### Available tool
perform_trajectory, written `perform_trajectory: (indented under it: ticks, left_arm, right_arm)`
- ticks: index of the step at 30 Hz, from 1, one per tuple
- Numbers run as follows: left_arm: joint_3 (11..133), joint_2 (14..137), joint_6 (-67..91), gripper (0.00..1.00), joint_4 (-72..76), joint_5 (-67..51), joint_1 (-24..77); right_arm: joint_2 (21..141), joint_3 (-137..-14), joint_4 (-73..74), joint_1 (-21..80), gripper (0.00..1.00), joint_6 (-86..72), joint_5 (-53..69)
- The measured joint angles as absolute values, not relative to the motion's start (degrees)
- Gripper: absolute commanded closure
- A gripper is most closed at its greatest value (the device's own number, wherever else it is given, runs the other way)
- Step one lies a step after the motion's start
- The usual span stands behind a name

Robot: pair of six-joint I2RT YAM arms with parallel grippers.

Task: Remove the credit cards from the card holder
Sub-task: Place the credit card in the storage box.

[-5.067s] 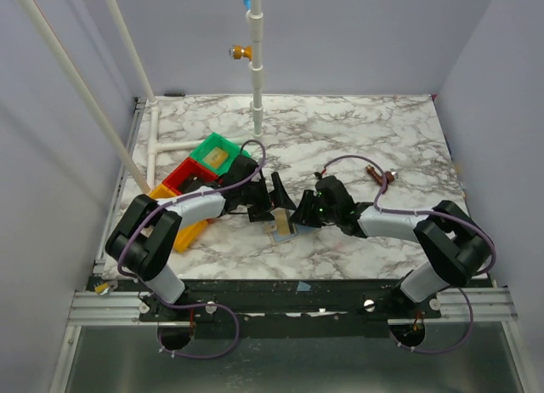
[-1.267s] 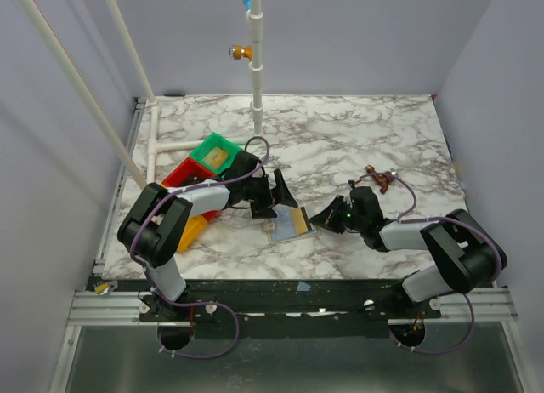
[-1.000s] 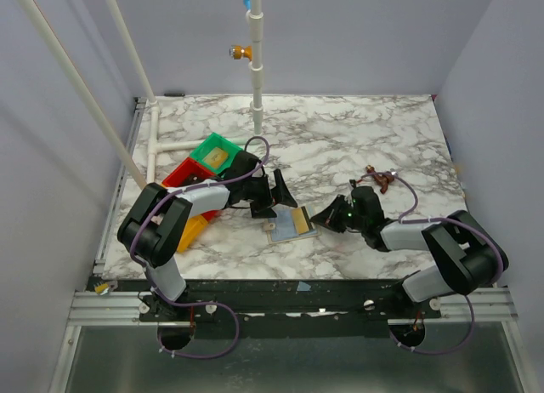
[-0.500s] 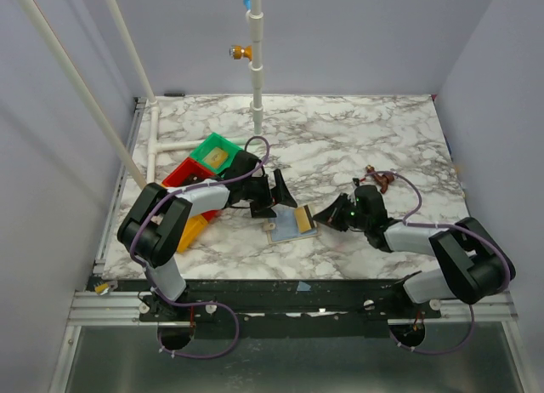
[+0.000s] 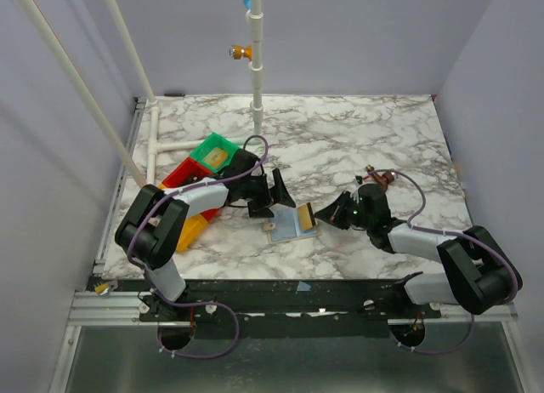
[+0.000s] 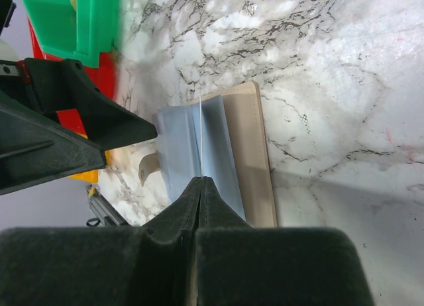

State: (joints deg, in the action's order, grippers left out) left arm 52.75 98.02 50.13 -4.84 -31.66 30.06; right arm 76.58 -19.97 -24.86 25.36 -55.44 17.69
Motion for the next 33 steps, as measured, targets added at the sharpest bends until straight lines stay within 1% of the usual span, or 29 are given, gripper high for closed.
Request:
perform_trajectory:
  ticks: [6, 15, 33]
  left_arm:
    - [53.45, 95.53, 49.87, 0.01, -7.05, -31.73, 29.98]
    - [53.87, 94.26, 52.27, 0.01, -5.17, -34.15, 29.95]
    - [50.04, 95.61, 62.26, 0.02, 7.79, -40.29, 31.27]
  right_arm:
    - [76.47, -20.05, -24.12, 25.26, 0.99, -55.46, 18.37]
    - [75.53, -20.32, -23.88, 24.40, 0.99, -56.36, 20.08]
    - [71.88, -22.74, -23.81, 23.07, 0.99, -60.05, 24.21]
